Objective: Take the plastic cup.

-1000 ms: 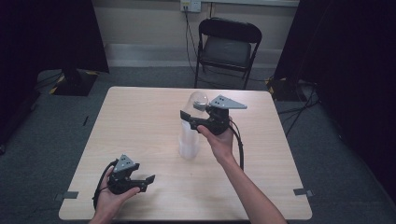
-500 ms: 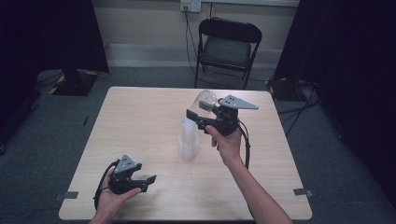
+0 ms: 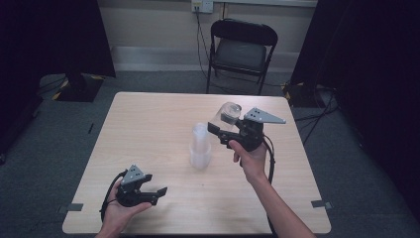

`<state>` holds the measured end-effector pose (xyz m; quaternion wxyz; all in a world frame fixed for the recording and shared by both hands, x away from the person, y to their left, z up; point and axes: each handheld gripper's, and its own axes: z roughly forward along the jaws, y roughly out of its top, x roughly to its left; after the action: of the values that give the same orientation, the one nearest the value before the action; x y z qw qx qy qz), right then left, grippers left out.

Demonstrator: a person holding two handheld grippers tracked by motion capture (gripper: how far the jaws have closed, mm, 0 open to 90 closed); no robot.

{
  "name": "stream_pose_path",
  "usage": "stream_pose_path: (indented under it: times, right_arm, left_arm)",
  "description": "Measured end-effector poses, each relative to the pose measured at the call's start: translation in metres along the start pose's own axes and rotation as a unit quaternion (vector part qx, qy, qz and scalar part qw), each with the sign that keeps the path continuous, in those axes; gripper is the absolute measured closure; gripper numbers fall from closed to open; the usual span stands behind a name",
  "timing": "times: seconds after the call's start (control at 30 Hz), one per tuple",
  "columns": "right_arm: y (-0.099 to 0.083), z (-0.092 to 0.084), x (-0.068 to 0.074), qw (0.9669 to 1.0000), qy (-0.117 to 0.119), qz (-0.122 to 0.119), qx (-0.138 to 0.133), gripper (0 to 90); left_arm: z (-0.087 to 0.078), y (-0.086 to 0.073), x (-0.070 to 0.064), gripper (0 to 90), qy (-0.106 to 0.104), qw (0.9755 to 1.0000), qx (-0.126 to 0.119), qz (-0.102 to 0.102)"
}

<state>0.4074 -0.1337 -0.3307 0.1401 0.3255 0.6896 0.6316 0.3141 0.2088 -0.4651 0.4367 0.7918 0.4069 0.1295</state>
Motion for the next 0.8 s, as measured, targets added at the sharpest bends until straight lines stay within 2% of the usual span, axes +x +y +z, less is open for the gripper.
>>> stream_pose_path:
  times: [0.13,0.27,0.3,0.4,0.47,0.5,0.53,0.63,0.8]
  right_arm:
    - [-0.009,-0.008,-0.001,1.0000,0.003,0.009,0.000,33.1]
    - [-0.018,-0.014,-0.002,0.9998,0.002,0.018,0.004,33.1]
    - [-0.020,-0.016,-0.003,0.9997,0.004,0.023,0.006,33.0]
    - [-0.025,-0.019,-0.003,0.9995,0.005,0.028,0.011,32.9]
    - [-0.029,-0.022,-0.003,0.9994,0.006,0.032,0.012,32.9]
    - [-0.029,-0.022,-0.003,0.9994,0.006,0.032,0.012,32.9]
    - [-0.032,-0.025,-0.003,0.9990,0.010,0.040,0.013,32.9]
    - [-0.037,-0.027,-0.003,0.9987,0.009,0.046,0.019,32.9]
    - [-0.043,-0.029,-0.003,0.9975,0.018,0.065,0.022,33.1]
  left_arm:
    - [0.001,0.000,-0.001,23.5,-0.004,0.9999,-0.013,0.009]
    - [0.000,0.002,-0.005,24.1,-0.012,0.9989,-0.045,0.001]
    - [0.000,0.003,-0.006,24.0,-0.014,0.9987,-0.049,0.005]
    - [0.002,0.005,-0.010,24.1,-0.021,0.9981,-0.058,0.000]
    - [0.003,0.006,-0.011,24.5,-0.020,0.9980,-0.060,0.006]
    - [0.004,0.007,-0.012,24.5,-0.023,0.9977,-0.063,0.007]
    - [0.005,0.009,-0.015,29.0,-0.028,0.9972,-0.068,0.013]
    - [0.006,0.016,-0.021,30.7,-0.037,0.9962,-0.074,0.025]
    - [0.011,0.030,-0.030,30.6,-0.047,0.9944,-0.087,0.038]
